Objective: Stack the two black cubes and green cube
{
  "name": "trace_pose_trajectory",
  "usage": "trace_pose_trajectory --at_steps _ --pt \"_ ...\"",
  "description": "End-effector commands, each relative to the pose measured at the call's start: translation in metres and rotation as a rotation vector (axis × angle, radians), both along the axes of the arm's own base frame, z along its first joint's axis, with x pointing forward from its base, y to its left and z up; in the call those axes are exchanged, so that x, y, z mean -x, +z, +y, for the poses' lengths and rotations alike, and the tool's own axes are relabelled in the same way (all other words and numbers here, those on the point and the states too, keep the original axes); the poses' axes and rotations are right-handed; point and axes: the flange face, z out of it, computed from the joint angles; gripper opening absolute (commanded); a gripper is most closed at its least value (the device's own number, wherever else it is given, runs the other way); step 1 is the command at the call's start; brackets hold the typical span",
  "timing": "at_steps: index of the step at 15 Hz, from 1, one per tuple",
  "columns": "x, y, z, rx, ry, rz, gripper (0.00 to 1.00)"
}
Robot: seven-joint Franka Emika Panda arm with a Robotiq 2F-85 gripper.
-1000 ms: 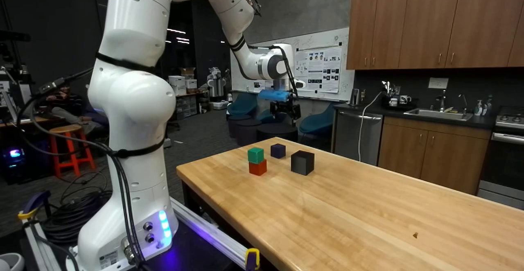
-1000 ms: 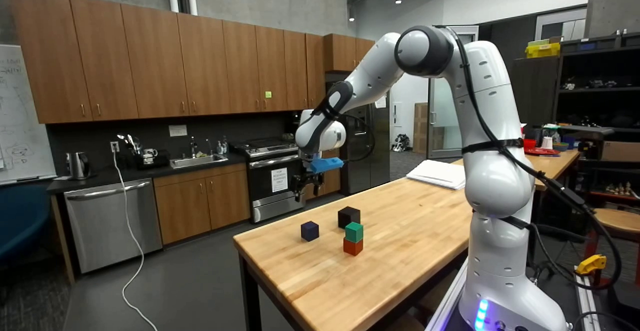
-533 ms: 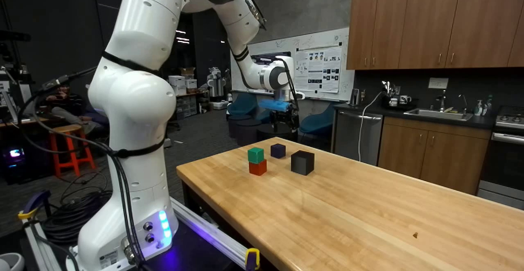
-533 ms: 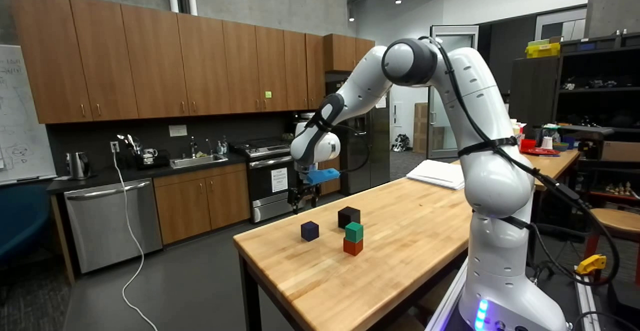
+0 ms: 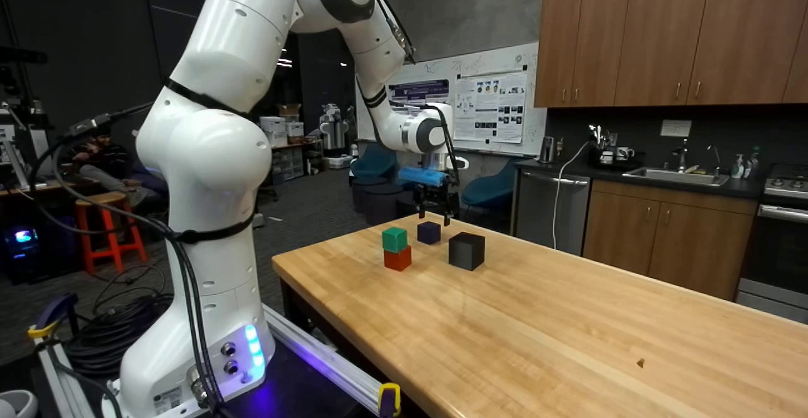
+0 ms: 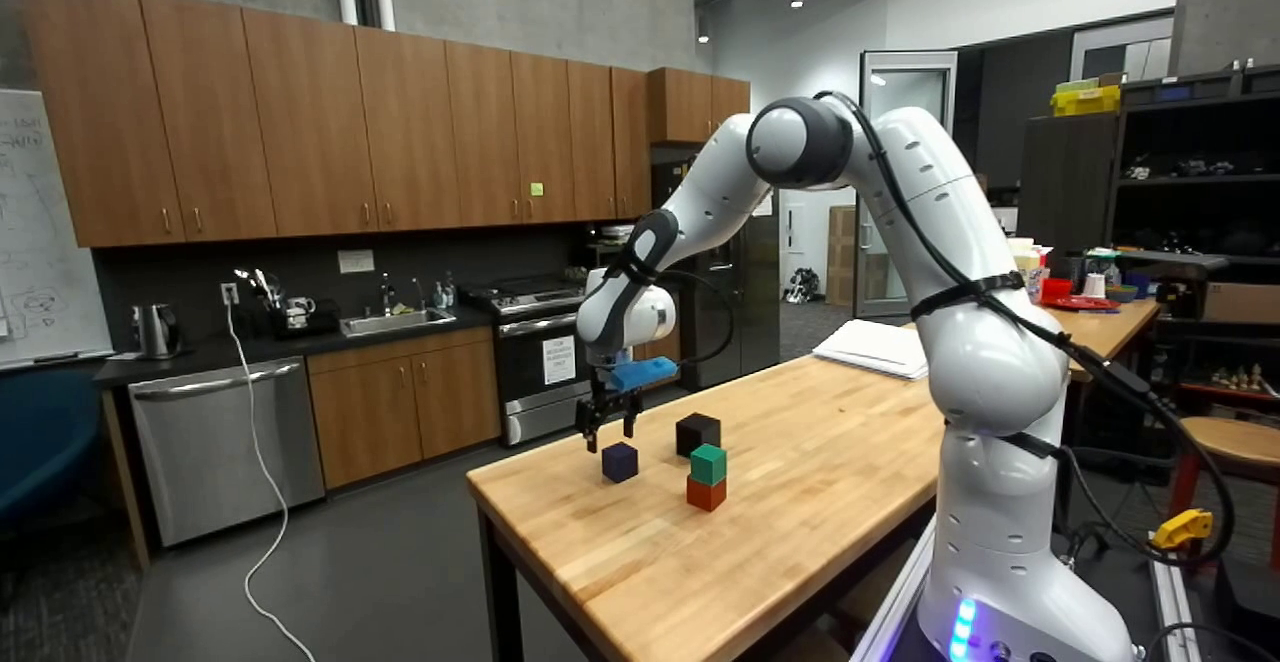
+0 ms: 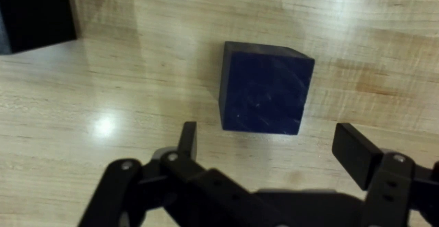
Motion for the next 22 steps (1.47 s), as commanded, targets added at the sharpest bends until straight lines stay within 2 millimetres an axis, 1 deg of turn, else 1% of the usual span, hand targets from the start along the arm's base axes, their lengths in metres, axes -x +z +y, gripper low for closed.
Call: trace_pose_trajectory --at_steps 1,3,4,5,6,8,9,11,15,20,22 --pt "0.002 -0.010 -0.002 -0.019 0.002 0.035 1.00" --pt "0.006 -0.017 -0.001 -0.021 0.003 0.048 1.00" --pt "0.007 -0.021 0.000 -0.012 -0.008 0.059 0.75" --pt "0.009 -0.022 0.001 -0.017 -0.009 0.062 0.74" --pt "0.010 -0.023 0.001 -0.017 -0.007 0.068 0.68" --pt "0.012 -0.022 0.003 -0.016 -0.009 0.076 0.55" --pt "0.013 -0.021 0.002 -0.015 -0.011 0.076 0.45" --pt "0.017 -0.010 0.002 -0.011 -0.007 0.073 0.30" --pt "0.030 0.018 -0.003 -0.014 0.037 0.098 0.30" --pt "0.052 0.068 -0.010 -0.001 0.173 0.088 0.30" --pt "0.061 0.082 -0.019 0.008 0.238 0.077 0.30"
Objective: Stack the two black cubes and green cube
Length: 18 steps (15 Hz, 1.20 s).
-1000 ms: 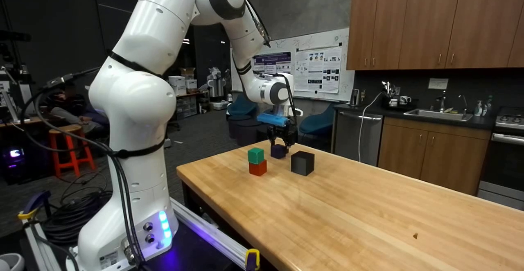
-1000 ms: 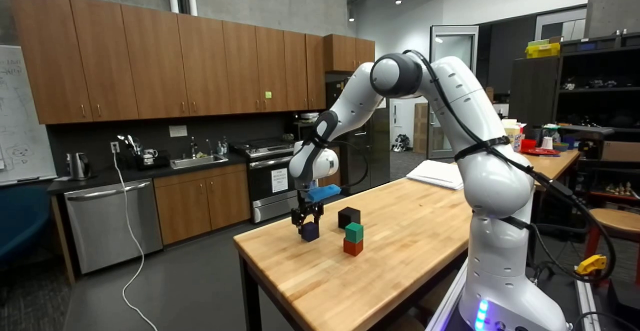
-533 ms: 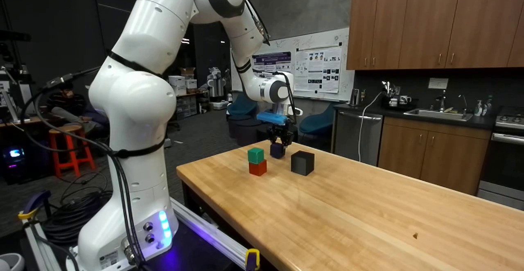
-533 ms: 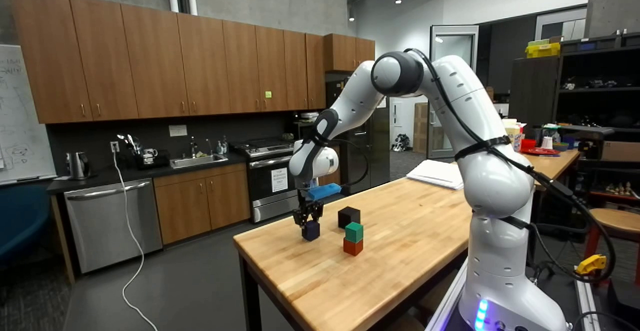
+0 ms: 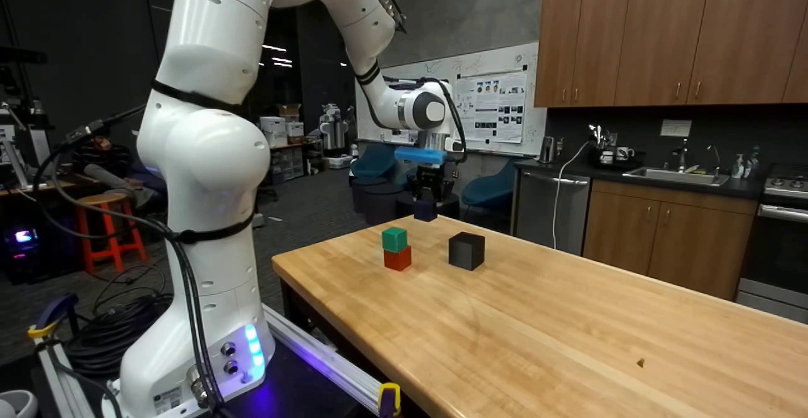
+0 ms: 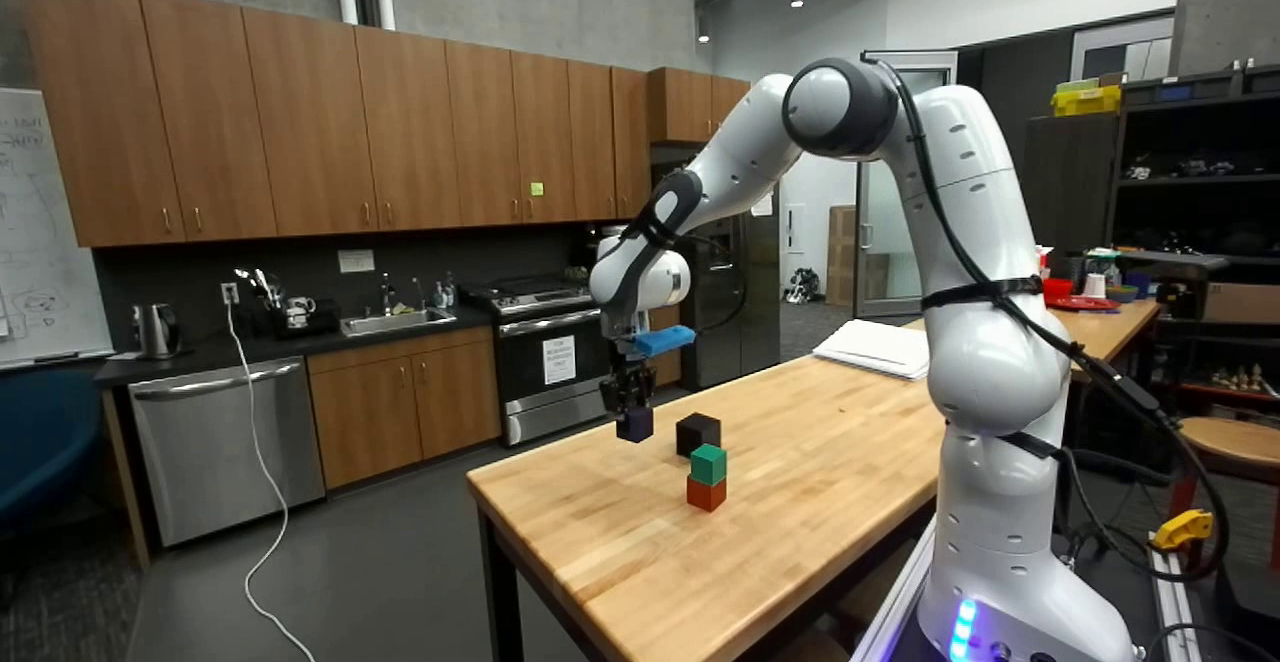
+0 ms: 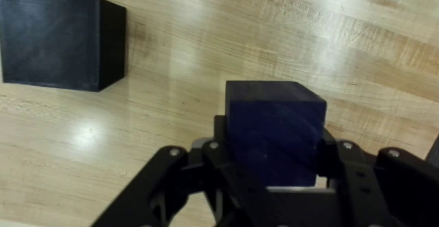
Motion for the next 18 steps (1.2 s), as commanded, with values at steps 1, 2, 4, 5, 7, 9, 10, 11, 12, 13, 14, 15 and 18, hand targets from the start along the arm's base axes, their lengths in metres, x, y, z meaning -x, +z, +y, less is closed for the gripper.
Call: trace_pose_trajectory --at_steps 1,2,4,5,7,9,10,11,12,13,14,15,18 --pt "0.028 0.033 -0.016 0.001 0.120 -0.021 0.30" --pt "0.032 0.039 -0.022 -0.008 0.155 -0.032 0.30" --pt "0.037 0.045 -0.039 -0.011 0.207 -0.048 0.30" --pt "0.039 0.047 -0.049 0.000 0.231 -0.053 0.30" --pt "0.042 0.050 -0.070 0.020 0.255 -0.067 0.30" --pt "0.043 0.052 -0.088 0.039 0.247 -0.072 0.30" --pt "0.043 0.052 -0.095 0.050 0.237 -0.077 0.30" --pt "0.043 0.051 -0.101 0.063 0.225 -0.080 0.30" --pt "0.043 0.051 -0.106 0.069 0.215 -0.086 0.30" --pt "0.044 0.050 -0.109 0.074 0.209 -0.088 0.30" --pt "0.043 0.048 -0.112 0.079 0.201 -0.093 0.30" --pt "0.043 0.047 -0.113 0.091 0.198 -0.099 0.30" --pt "0.044 0.041 -0.115 0.095 0.204 -0.107 0.30"
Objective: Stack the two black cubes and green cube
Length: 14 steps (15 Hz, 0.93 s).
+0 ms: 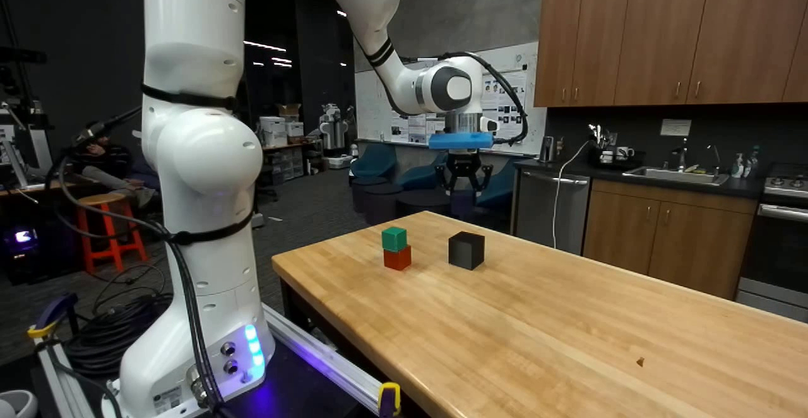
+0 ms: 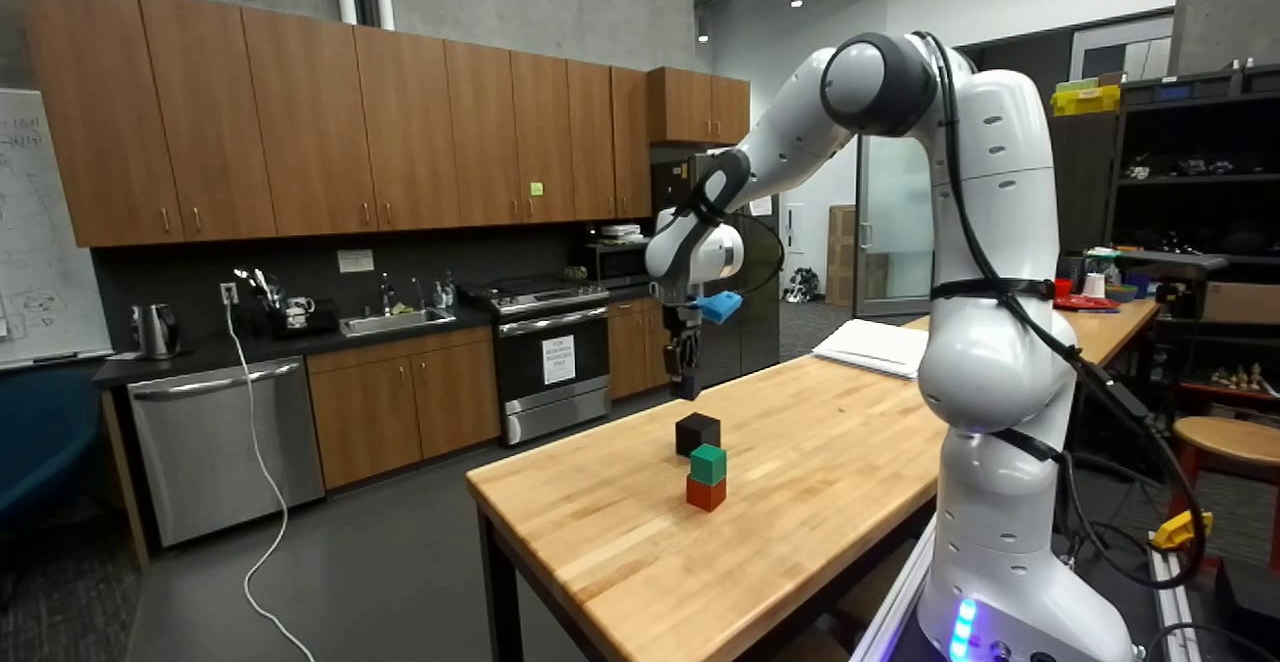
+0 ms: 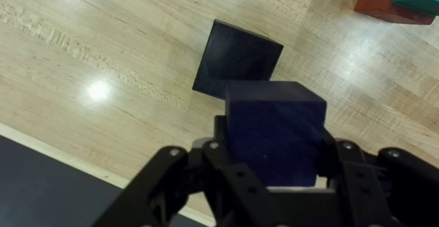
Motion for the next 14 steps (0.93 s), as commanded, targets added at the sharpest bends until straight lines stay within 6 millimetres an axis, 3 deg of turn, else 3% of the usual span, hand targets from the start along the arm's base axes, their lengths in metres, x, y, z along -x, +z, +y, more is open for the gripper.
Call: trace_pose_trajectory --at_steps 1,14 --pt "0.004 -0.006 -0.003 0.016 0.001 -0.019 0.30" --pt "0.013 -0.042 -0.022 0.000 -0.121 0.008 0.30"
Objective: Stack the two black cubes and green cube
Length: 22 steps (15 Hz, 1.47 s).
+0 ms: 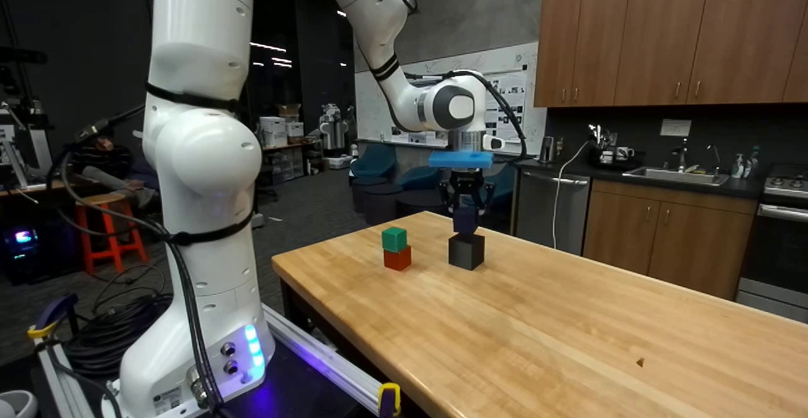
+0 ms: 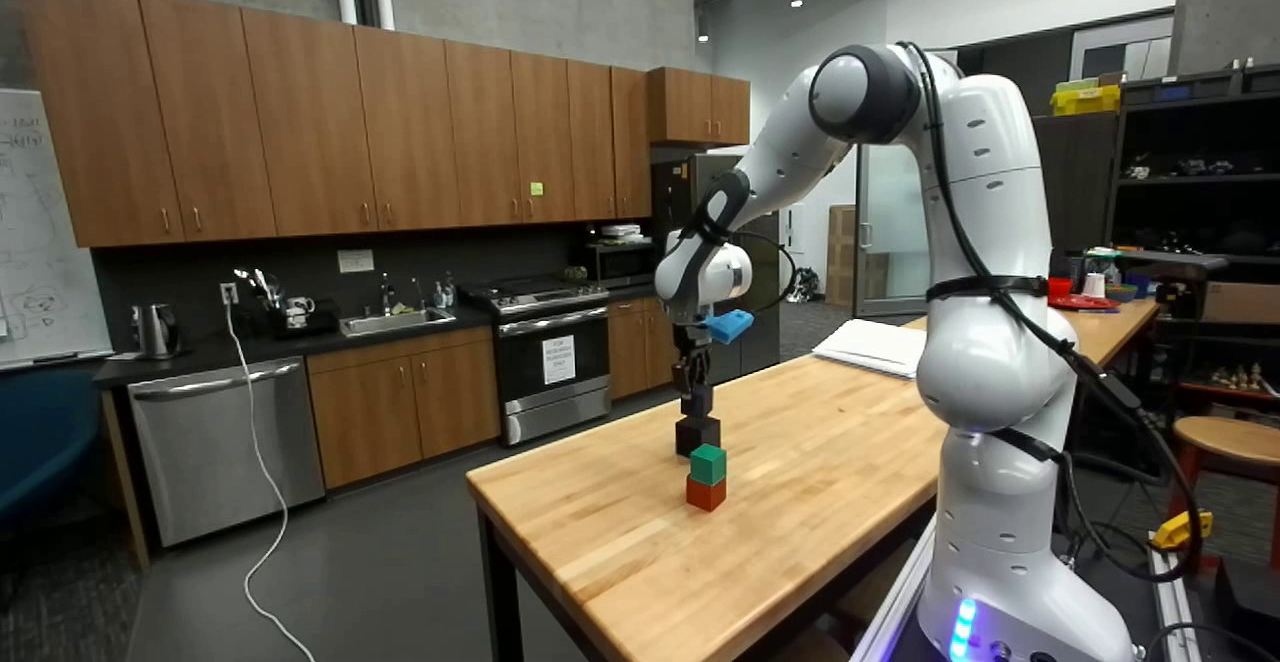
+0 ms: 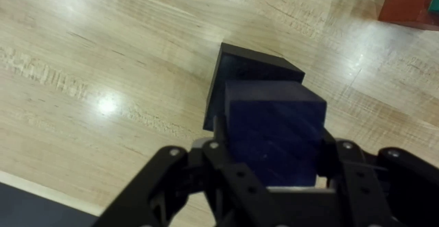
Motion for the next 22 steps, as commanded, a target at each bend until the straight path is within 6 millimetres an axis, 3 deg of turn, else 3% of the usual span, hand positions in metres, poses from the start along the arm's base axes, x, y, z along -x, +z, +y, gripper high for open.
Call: trace_pose_trajectory --at_steps 1,14,15,18,22 --pt "0.0016 -0.0055 -0.0061 -0.004 -0.037 0.000 0.30" --pt "-0.0025 -0.0114 -0.0042 -0.035 -0.148 0.013 0.30" --pt "-0.0027 -0.0115 -0.0045 -0.032 -0.155 0.012 0.79" --pt "-0.0030 -0.0098 -0.0048 -0.029 -0.170 0.007 0.80" --pt "-0.0036 -0.0025 -0.0037 -0.018 -0.187 -0.012 0.98"
